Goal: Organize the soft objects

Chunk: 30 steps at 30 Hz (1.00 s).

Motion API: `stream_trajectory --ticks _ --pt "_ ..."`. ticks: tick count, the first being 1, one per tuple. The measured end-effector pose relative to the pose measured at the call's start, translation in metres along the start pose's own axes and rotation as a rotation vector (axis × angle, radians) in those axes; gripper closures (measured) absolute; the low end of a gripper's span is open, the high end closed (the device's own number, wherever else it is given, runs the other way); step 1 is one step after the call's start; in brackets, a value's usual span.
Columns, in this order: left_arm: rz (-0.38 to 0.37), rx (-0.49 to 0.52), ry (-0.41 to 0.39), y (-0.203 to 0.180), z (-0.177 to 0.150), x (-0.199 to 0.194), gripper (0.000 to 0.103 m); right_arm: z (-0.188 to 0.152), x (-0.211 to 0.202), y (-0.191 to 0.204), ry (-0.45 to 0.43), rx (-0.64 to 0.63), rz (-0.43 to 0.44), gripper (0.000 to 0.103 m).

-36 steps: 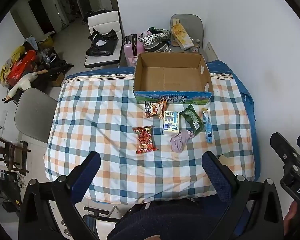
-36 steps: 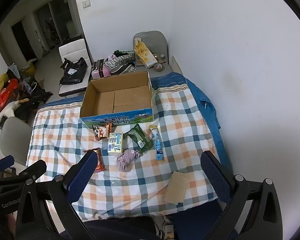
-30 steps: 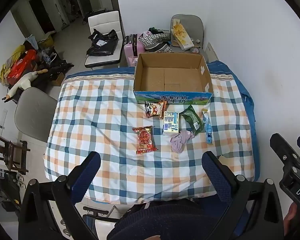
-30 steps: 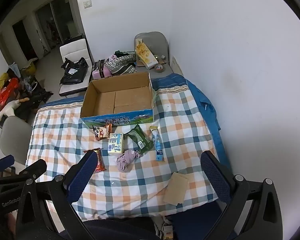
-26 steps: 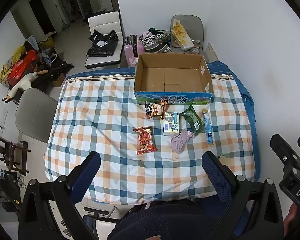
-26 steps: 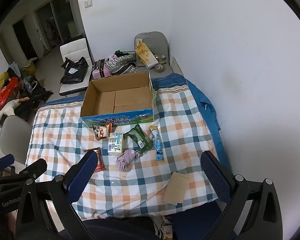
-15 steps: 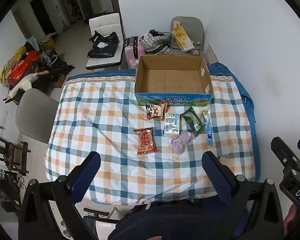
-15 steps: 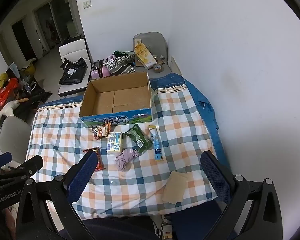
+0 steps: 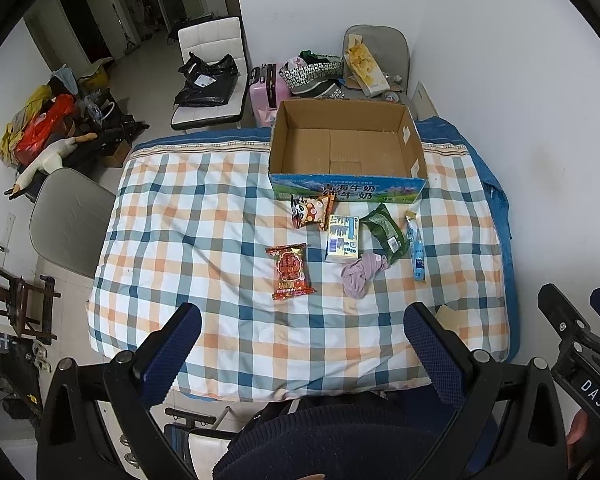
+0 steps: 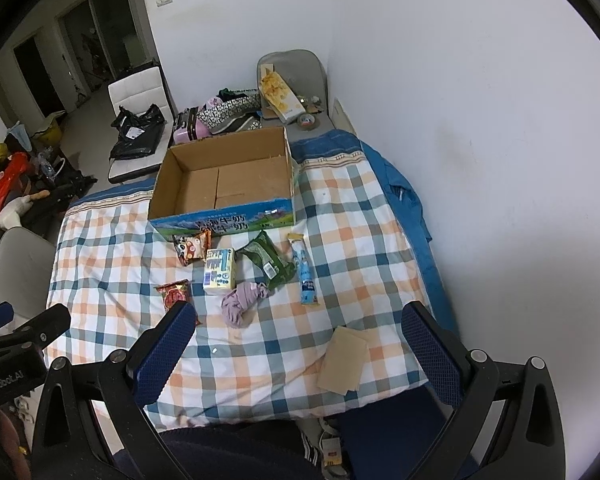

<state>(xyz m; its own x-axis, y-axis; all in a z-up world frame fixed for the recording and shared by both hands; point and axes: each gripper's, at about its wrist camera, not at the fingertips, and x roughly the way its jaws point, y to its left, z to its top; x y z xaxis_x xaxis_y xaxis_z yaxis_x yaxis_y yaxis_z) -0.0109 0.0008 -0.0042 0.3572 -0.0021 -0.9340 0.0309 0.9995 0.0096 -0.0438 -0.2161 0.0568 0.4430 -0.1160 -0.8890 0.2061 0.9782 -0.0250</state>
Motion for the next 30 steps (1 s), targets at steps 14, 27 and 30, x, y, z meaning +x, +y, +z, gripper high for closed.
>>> stream_trajectory --ticks 14,27,30 --pt "-0.001 0.0 0.0 -0.0005 -0.0012 0.0009 0.0 -0.0023 0.0021 -0.002 -0.005 0.0 -0.001 0.0" --pt "0.0 0.001 0.001 -0.0014 -0.0001 0.0009 0.0 0.0003 0.0016 -0.003 -0.007 0.0 0.002 0.0" --pt "0.0 0.001 0.002 -0.0009 -0.0002 0.0006 0.0 -0.0001 0.002 -0.0038 -0.005 0.0 0.005 0.0"
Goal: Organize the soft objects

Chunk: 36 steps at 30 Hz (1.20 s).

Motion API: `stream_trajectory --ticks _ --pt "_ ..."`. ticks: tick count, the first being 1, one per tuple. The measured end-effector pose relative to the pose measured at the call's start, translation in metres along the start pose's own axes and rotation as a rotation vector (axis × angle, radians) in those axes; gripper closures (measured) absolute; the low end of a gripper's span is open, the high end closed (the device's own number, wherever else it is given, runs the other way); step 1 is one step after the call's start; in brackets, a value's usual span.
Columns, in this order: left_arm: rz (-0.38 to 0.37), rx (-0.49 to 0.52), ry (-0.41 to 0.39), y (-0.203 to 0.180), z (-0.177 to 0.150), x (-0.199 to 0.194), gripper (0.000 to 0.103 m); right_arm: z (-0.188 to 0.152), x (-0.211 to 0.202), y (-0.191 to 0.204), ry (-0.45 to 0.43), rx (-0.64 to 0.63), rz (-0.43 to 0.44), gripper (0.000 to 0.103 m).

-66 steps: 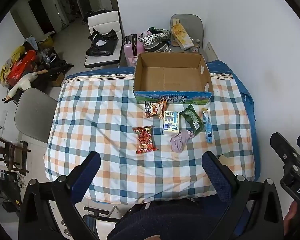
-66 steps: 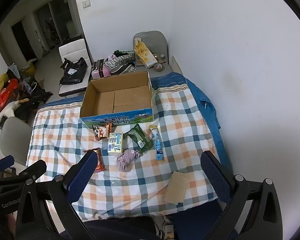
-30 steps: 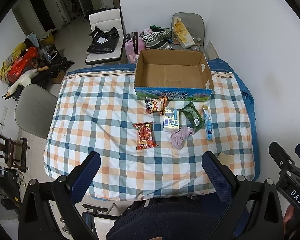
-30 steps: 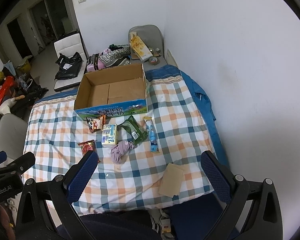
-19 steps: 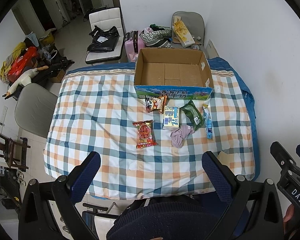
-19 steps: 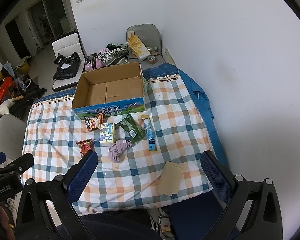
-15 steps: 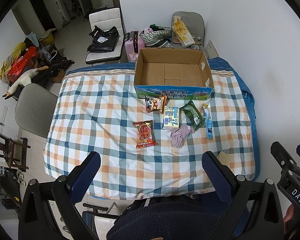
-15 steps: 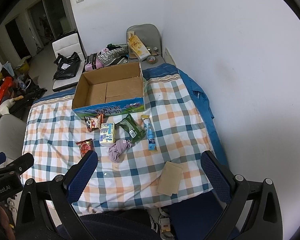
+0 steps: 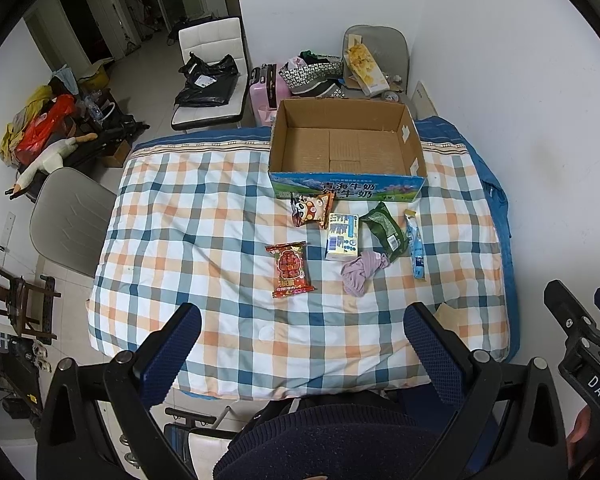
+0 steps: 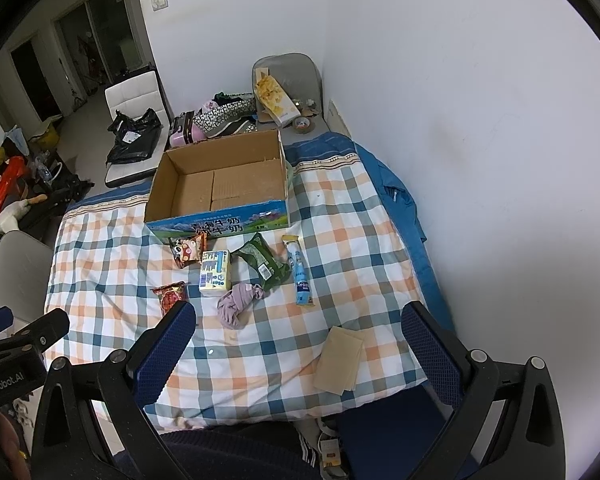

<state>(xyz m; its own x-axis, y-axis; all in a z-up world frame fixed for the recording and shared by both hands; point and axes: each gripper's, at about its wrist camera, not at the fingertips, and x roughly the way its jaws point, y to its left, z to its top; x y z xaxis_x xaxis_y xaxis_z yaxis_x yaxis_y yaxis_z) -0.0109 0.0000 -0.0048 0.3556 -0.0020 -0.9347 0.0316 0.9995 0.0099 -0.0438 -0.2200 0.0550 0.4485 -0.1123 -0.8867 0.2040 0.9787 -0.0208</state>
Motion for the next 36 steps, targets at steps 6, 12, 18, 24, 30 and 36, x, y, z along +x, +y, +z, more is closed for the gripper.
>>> stream_trajectory --ticks 6,12,18,24,30,36 --pt "-0.001 0.001 -0.001 0.0003 0.0001 0.0 0.0 0.0016 0.0009 -0.0007 -0.005 -0.001 0.002 0.0" --pt "-0.001 0.001 -0.002 0.0 -0.0003 -0.0001 0.0 0.0016 -0.0007 -0.0004 -0.006 0.0 0.003 0.0" --pt "0.0 0.001 -0.003 0.0001 -0.0005 -0.0002 0.0 0.0009 -0.0014 -0.0005 -0.009 0.0 0.002 0.0" --pt "-0.001 0.001 -0.004 0.0 -0.0012 -0.0004 0.0 -0.0001 -0.0015 -0.0005 -0.01 -0.001 0.003 0.0" --pt "-0.001 0.001 -0.006 0.0 -0.0019 -0.0004 0.0 -0.0015 -0.0024 -0.0004 -0.015 0.0 0.002 0.0" --pt "-0.016 0.007 -0.003 -0.0016 0.005 0.0075 0.0 0.0021 0.0033 -0.0039 -0.018 0.019 0.013 0.0"
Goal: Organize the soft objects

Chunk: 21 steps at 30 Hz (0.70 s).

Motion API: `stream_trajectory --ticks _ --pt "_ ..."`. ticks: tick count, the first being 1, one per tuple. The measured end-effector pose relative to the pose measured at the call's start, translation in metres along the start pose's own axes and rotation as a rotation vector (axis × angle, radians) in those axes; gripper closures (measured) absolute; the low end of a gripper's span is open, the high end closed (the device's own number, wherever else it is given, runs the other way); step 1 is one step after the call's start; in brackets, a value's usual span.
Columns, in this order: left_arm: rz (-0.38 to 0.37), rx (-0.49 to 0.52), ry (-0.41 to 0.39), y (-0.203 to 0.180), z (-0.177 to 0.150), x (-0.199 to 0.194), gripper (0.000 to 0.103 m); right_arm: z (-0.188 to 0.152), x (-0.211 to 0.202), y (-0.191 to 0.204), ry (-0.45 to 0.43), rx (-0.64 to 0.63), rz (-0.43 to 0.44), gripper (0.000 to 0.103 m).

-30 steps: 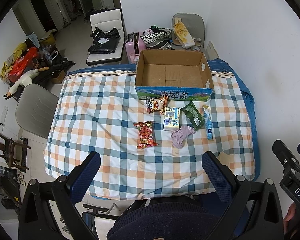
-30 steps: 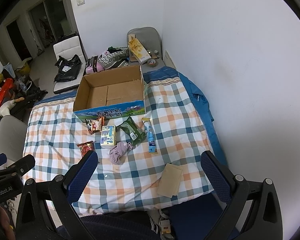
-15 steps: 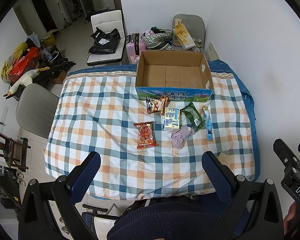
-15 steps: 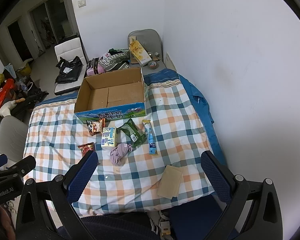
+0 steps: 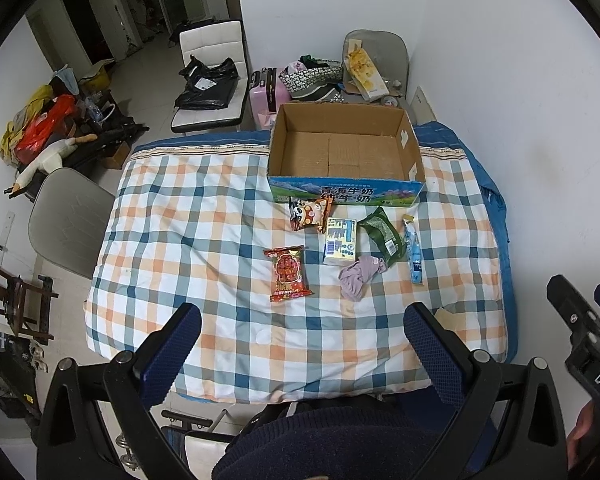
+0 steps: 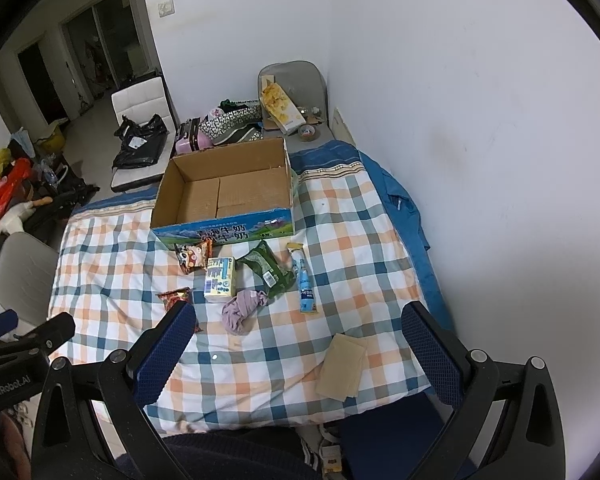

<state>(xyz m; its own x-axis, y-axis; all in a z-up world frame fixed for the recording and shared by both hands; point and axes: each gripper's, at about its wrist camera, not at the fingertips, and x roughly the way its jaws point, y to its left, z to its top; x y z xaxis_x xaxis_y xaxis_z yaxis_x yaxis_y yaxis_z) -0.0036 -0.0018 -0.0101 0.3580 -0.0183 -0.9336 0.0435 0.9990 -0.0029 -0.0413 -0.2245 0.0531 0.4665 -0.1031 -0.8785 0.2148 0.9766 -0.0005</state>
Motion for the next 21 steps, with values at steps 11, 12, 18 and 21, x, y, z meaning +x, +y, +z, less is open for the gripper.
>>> stream_trajectory --ticks 11,12,18,21 --pt "-0.054 -0.058 0.05 0.008 0.047 0.102 0.0 0.041 0.138 -0.011 0.129 0.053 0.063 0.0" --pt "-0.048 -0.056 0.057 0.008 0.05 0.115 0.0 0.036 0.152 -0.011 0.138 0.043 0.068 0.0" --pt "-0.018 -0.016 0.145 -0.001 0.067 0.199 0.0 0.043 0.271 0.006 0.226 -0.053 0.065 0.0" --pt "-0.033 0.006 0.193 -0.009 0.073 0.248 0.0 0.037 0.326 0.017 0.266 -0.112 0.065 0.0"
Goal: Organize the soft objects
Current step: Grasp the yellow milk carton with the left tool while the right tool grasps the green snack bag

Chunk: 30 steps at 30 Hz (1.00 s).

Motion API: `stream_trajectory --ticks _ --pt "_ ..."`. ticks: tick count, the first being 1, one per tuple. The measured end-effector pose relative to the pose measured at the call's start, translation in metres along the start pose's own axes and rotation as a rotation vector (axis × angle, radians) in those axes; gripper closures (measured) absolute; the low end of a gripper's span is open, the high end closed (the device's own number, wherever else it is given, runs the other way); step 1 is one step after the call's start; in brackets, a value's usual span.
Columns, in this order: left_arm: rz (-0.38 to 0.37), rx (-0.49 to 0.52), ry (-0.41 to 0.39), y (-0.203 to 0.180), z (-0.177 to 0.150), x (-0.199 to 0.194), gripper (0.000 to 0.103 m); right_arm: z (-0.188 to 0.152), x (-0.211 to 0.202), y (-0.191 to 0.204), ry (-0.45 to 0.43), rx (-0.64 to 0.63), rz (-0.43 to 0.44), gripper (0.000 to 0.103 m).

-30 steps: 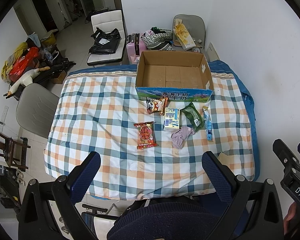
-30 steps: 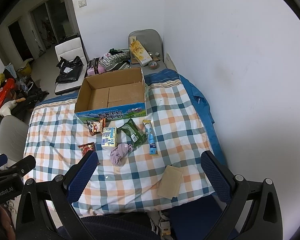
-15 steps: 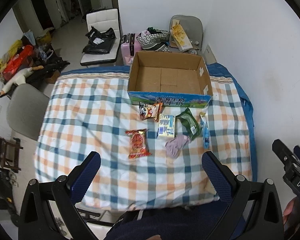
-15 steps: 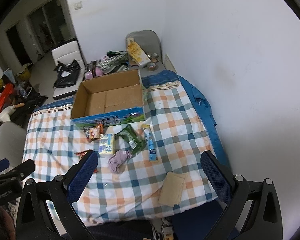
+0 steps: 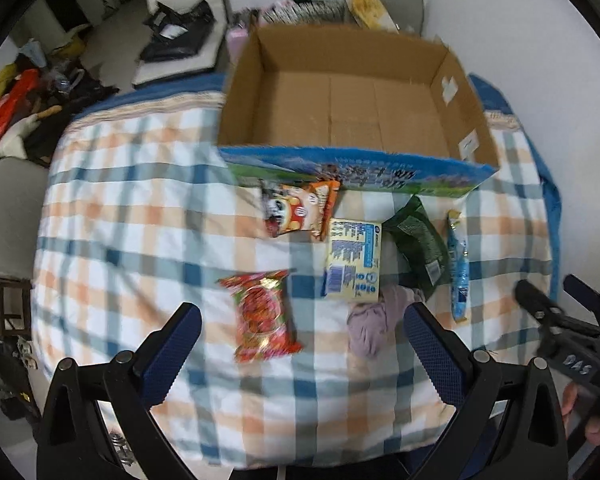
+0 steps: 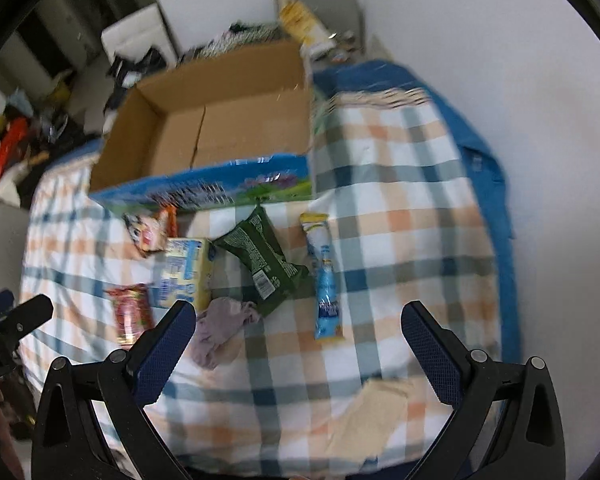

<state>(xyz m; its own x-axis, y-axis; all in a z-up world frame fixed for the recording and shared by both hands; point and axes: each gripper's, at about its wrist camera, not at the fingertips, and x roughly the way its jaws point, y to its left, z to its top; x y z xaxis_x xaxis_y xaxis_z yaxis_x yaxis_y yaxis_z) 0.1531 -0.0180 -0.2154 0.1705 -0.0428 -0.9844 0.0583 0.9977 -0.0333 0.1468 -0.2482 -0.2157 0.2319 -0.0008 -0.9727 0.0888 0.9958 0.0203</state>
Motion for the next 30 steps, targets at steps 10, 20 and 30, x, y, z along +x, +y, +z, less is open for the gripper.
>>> stream_trajectory --ticks 10,20,30 --pt "-0.055 0.027 0.2 -0.021 0.024 0.122 0.0 0.026 0.143 0.025 0.117 -0.097 0.109 0.011" --pt "-0.058 0.04 0.272 -0.027 0.03 0.168 0.0 0.037 0.224 0.05 0.237 -0.06 0.215 0.05" --pt "-0.025 0.082 0.305 -0.05 0.042 0.216 0.022 0.012 0.245 0.042 0.311 0.055 0.117 0.058"
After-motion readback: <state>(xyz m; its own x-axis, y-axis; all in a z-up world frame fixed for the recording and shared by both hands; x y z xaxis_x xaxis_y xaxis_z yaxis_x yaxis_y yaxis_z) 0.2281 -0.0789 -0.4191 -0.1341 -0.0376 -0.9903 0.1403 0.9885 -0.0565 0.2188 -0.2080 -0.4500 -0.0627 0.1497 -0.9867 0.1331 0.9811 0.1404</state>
